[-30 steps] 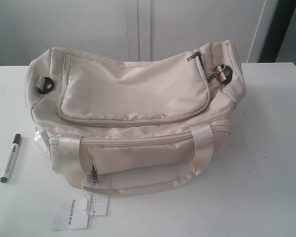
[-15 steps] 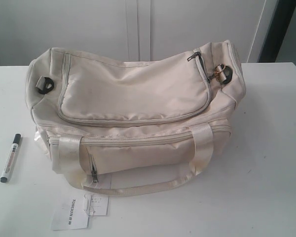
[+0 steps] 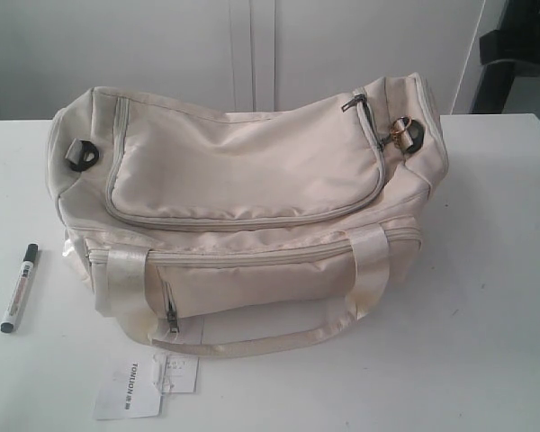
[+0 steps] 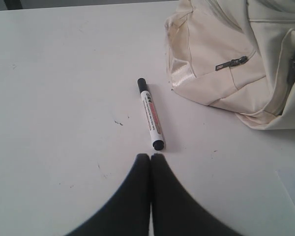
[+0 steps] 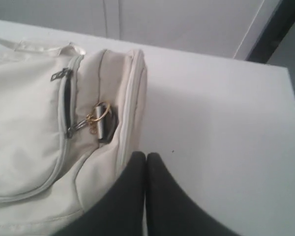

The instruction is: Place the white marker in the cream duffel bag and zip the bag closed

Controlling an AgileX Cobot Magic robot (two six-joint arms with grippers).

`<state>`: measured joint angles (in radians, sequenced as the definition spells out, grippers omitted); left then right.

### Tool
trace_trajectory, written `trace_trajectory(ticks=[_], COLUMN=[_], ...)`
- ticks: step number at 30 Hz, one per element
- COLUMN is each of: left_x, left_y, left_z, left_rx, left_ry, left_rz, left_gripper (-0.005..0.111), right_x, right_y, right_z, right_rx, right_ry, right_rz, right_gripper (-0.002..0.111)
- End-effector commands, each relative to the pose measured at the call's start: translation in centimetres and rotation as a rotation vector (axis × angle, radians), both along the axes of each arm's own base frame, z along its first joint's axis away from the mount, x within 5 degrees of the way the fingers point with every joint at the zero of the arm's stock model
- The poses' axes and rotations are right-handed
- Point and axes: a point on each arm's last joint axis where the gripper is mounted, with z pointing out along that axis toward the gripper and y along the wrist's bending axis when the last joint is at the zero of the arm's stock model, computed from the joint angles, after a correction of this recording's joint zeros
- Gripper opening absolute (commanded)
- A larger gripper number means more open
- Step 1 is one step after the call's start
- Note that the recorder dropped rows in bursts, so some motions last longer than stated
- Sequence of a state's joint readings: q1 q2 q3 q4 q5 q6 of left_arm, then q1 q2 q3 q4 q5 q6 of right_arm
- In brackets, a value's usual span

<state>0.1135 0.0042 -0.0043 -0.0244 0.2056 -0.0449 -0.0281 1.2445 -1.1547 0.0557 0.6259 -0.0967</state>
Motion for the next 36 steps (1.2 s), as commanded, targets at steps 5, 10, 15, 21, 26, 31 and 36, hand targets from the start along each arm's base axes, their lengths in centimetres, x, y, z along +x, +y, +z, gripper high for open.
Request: trace_trajectory(ticks=[5, 10, 15, 21, 26, 31, 36], left_x=[0.0, 0.0, 0.0, 0.0, 0.0, 0.0, 0.0], left_y=[0.0, 0.0, 0.0, 0.0, 0.0, 0.0, 0.0], left_z=[-0.2, -0.2, -0.2, -0.2, -0.2, -0.2, -0.2], left_rx=[-0.007, -0.007, -0.007, -0.007, -0.007, -0.007, -0.007], left_ry=[0.003, 0.003, 0.003, 0.003, 0.003, 0.003, 0.003], left_rz=[0.001, 0.001, 0.001, 0.001, 0.001, 0.001, 0.001], left_gripper=[0.0, 0.0, 0.0, 0.0, 0.0, 0.0, 0.0], right_x=[3.4, 6.1, 8.8, 12.6, 14.6, 15.5, 16.1], right_y=[0.6, 1.3, 1.2, 1.0, 0.9, 0.5, -0.6], right_z=[-1.5, -2.2, -3.4, -5.2, -6.1, -6.5, -6.9], right_rx=[0.073, 0.137, 0.139, 0.14, 0.134, 0.099, 0.104], right_ry=[0.17, 0.192, 0.212, 0.217, 0.22, 0.223, 0.223], right_rz=[0.061, 0.109, 0.106, 0.095, 0.094, 0.09, 0.066], right_gripper=[0.004, 0.043, 0.068, 0.068, 0.068, 0.068, 0.065])
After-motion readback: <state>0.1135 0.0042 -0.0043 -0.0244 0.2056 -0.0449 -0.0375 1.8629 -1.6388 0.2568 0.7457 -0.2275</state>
